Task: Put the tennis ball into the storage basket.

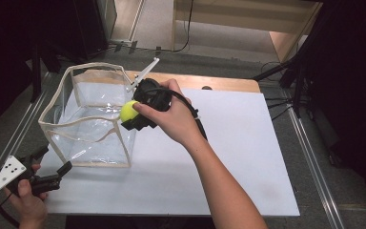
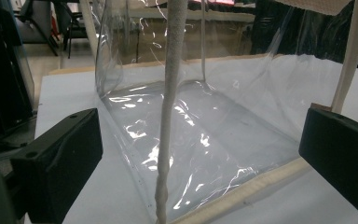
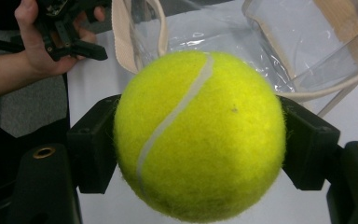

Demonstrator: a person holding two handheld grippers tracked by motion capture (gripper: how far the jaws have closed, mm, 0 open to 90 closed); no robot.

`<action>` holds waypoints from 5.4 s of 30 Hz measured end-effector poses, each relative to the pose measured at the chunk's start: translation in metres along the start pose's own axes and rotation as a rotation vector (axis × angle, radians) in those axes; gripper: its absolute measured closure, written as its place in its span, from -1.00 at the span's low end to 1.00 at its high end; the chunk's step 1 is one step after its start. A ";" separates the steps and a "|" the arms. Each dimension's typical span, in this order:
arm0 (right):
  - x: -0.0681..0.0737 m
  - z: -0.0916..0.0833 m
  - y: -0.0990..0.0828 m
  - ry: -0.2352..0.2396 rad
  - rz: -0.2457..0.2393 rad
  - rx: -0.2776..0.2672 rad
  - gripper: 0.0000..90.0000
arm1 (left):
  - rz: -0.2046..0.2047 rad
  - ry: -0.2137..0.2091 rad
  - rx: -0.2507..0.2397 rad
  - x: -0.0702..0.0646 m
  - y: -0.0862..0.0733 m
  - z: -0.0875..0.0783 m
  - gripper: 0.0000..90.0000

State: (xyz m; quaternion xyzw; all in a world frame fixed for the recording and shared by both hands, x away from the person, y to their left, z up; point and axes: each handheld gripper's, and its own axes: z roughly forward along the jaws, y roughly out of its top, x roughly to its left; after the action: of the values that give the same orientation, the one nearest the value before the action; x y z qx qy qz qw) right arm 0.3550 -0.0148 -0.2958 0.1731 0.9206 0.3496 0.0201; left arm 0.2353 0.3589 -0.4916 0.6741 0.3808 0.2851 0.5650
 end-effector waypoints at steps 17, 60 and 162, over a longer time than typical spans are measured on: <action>-0.005 -0.008 0.025 -0.011 -0.012 -0.008 -0.49 | -0.002 -0.006 -0.001 0.000 0.000 0.000 -1.00; -0.018 0.046 0.059 0.007 0.002 0.038 -0.49 | -0.004 -0.008 -0.008 0.000 0.000 0.000 -1.00; -0.009 0.039 -0.057 -0.063 0.063 0.002 -0.77 | 0.001 -0.005 0.000 -0.001 0.000 0.000 -1.00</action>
State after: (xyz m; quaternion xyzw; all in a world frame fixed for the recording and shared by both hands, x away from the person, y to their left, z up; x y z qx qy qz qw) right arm 0.3522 -0.0323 -0.3629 0.2128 0.9140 0.3434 0.0380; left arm 0.2351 0.3583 -0.4916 0.6750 0.3790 0.2838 0.5659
